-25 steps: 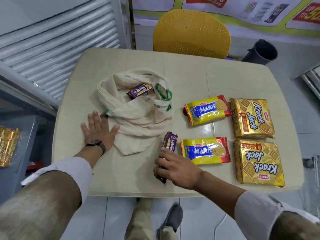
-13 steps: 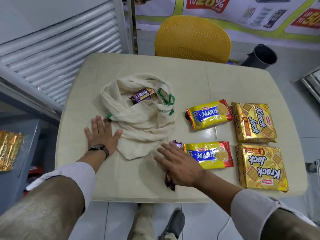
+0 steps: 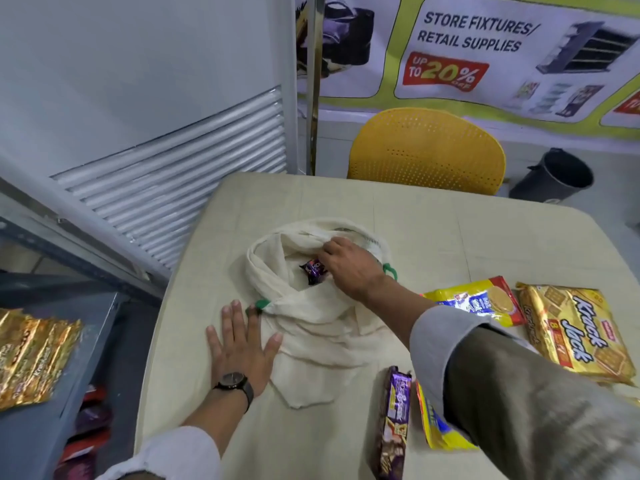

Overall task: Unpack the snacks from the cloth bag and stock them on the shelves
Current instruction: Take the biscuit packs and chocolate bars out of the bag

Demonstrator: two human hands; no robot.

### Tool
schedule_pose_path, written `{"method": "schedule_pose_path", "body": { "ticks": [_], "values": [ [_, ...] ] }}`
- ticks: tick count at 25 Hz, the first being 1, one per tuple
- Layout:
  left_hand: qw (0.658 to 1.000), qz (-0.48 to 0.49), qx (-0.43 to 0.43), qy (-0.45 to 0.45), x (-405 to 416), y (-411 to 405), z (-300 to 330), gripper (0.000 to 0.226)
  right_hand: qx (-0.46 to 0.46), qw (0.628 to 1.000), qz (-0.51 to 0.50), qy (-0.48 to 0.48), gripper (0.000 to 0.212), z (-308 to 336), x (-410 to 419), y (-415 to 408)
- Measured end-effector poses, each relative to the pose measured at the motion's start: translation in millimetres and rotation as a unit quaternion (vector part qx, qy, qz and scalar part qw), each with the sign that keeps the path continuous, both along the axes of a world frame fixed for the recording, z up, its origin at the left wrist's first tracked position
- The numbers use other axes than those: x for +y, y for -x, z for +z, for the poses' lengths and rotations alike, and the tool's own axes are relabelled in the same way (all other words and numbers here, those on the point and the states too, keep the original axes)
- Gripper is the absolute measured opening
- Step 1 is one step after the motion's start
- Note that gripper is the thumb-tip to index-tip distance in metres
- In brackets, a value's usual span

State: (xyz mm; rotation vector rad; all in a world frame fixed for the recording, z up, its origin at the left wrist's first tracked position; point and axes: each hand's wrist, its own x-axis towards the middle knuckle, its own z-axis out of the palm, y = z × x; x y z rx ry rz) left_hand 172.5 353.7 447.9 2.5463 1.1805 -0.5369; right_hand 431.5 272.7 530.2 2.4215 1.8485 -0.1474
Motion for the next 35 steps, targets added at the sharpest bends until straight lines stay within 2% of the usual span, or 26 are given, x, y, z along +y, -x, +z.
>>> {"method": "schedule_pose_path", "body": {
  "ticks": [6,8,12,16,19,22,25,29,35],
  "values": [
    [1.0,-0.006,-0.005,-0.019,-1,0,1,0.08,-0.039,0.999,0.019,0.003,0.042,-22,6,-7],
    [1.0,-0.006,-0.007,-0.023,-1,0,-1,0.079,-0.057,0.998,0.023,0.001,0.039,-27,7,-3],
    [1.0,-0.005,-0.004,-0.028,-2,2,-3,0.08,-0.063,0.995,0.05,-0.062,0.041,-27,-9,8],
    [1.0,0.005,0.003,-0.025,-2,0,-3,0.083,0.011,0.978,0.065,-0.197,0.045,-3,-28,35],
    [1.0,0.009,0.004,-0.025,-1,-1,0,0.088,0.083,0.964,0.079,-0.241,0.048,27,-46,57],
    [1.0,0.005,0.014,-0.023,-1,-1,2,0.092,0.103,0.954,0.111,-0.258,0.042,48,-83,76],
    [1.0,-0.003,0.014,-0.02,-1,0,1,0.089,0.085,0.953,0.173,-0.234,0.039,37,-137,106],
    [1.0,-0.008,0.029,-0.009,-1,1,-1,0.088,0.048,0.965,0.205,-0.159,0.034,-2,-197,151],
    [0.999,-0.01,0.033,-0.015,-1,1,-4,0.087,0.041,0.976,0.191,-0.095,0.042,-43,-214,185]
  ]
}}
